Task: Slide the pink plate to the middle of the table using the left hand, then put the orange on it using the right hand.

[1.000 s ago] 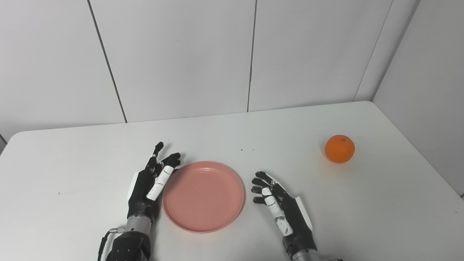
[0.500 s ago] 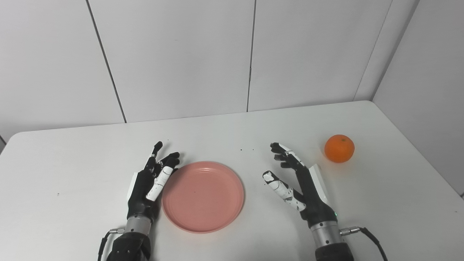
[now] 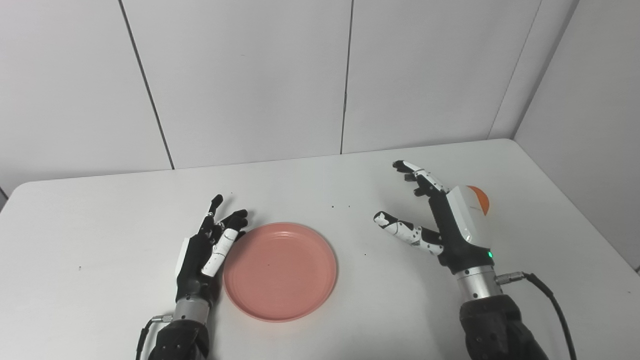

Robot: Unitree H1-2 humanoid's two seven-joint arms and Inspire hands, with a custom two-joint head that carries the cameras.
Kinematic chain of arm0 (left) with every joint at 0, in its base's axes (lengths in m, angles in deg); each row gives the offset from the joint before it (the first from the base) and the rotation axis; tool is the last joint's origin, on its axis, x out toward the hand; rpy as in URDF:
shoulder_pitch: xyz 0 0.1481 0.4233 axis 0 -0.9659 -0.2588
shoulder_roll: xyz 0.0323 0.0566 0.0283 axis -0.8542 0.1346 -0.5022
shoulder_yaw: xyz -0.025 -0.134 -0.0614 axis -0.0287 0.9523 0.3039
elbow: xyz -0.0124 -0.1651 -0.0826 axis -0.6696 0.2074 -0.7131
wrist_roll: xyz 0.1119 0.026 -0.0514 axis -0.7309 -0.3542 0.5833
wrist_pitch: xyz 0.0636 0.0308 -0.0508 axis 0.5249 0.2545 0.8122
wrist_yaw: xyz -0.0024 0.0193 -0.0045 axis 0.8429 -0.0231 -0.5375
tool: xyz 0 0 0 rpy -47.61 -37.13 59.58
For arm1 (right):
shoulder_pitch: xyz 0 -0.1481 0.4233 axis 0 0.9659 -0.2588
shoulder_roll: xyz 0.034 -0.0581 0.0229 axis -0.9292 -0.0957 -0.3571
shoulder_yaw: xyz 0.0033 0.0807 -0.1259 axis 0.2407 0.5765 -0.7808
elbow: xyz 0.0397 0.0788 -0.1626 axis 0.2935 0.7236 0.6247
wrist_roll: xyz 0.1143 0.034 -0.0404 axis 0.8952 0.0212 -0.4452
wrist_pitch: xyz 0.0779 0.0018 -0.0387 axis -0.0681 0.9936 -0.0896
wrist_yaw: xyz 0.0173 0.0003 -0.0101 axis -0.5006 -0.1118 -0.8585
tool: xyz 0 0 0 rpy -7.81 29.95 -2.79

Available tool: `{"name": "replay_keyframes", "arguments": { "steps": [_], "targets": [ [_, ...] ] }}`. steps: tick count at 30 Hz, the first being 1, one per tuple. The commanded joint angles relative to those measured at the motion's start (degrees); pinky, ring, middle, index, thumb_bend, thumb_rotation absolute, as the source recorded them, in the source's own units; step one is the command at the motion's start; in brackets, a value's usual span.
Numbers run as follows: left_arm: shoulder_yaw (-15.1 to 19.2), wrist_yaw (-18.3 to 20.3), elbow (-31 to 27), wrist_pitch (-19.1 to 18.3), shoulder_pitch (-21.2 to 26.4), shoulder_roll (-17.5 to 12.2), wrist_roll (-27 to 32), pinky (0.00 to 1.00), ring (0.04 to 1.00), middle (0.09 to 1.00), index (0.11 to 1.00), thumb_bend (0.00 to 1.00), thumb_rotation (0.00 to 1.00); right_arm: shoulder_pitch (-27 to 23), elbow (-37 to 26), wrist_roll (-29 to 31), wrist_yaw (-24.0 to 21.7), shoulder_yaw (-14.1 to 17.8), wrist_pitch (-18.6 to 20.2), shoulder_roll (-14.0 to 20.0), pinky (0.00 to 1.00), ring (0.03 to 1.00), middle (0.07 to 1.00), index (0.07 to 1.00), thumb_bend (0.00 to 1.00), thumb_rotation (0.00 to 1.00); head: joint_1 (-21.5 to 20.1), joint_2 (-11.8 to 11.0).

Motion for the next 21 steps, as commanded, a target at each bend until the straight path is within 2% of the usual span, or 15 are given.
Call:
{"name": "replay_keyframes", "arguments": {
  "steps": [1,8,14,19,21],
  "targets": [
    [-0.2,-0.1,0.1,0.3,1.6,0.2,0.0,0.73,0.779,0.771,0.948,1.00,0.67,-2.6,-0.1,-2.1,0.2,0.7,-0.6,2.2,0.63,0.761,0.804,0.770,0.93,0.88,0.1,-0.1],
    [-0.1,-0.1,-0.2,0.0,1.5,0.3,0.2,0.72,0.774,0.763,0.943,1.00,0.67,-4.8,1.5,-6.8,-1.9,1.4,1.3,6.5,0.70,0.803,0.822,0.742,0.95,0.87,-0.6,-0.3],
    [0.2,0.5,0.1,0.0,1.7,0.0,0.9,0.75,0.780,0.754,0.951,1.00,0.66,-6.3,3.6,-11.2,-2.2,1.8,2.2,8.9,0.83,0.822,0.812,0.717,0.95,0.89,-1.2,-0.5],
    [-0.1,0.4,0.1,0.1,1.7,-0.4,0.1,0.72,0.779,0.763,0.950,1.00,0.67,-7.1,6.3,-15.0,-2.7,2.1,3.5,10.8,0.98,0.837,0.798,0.729,0.96,0.95,-1.0,-0.6],
    [-0.1,0.7,0.1,0.2,1.7,-0.4,0.4,0.73,0.781,0.764,0.951,1.00,0.67,-7.2,7.3,-15.7,-3.2,2.4,4.1,11.4,1.00,0.850,0.798,0.736,0.96,0.96,-0.9,-0.6]
  ]
}}
